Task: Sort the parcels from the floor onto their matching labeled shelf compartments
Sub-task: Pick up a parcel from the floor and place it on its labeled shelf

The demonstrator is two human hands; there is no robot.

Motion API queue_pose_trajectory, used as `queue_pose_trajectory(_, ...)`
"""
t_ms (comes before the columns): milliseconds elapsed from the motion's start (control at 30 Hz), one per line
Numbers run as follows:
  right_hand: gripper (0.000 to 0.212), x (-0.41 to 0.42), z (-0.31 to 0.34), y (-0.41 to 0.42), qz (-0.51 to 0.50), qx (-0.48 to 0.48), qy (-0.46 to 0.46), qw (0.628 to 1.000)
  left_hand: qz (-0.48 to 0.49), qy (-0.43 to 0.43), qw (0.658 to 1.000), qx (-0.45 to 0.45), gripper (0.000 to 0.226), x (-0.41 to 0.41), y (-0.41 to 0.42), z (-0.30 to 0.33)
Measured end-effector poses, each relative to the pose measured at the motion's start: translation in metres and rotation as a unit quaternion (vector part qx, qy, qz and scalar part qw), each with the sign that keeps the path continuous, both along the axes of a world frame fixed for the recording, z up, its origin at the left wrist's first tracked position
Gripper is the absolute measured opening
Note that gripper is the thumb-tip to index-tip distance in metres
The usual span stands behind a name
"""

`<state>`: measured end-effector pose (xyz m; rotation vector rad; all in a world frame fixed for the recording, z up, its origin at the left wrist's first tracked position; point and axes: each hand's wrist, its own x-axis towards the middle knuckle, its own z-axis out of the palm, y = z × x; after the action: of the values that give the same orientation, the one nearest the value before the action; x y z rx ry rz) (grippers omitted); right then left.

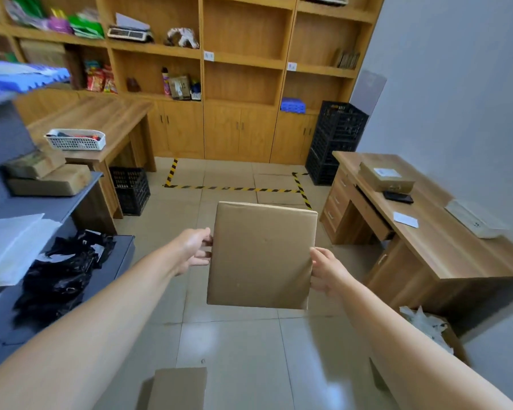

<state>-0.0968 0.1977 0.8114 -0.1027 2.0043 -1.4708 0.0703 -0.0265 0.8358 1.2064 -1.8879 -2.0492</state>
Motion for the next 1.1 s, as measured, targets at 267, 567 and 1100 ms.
queue_pose_trajectory(267,0.046,0.015,0.046,-0.004,-0.026,-0.062,-0.028,0.997,0.002,-0.013,0.997,-0.07,0.069,0.031,0.004,0.058)
queue_pose_trajectory(567,0.058,0.019,0.07,-0.003,0.011,-0.095,-0.024,0.995,0.008,0.008,0.999,-0.05,0.073,0.053,-0.001,0.083)
queue_pose_trajectory(1100,0.055,0.032,0.073,0.0,0.031,-0.117,-0.043,0.992,0.02,0.098,0.984,-0.145,0.044,0.07,0.011,0.085)
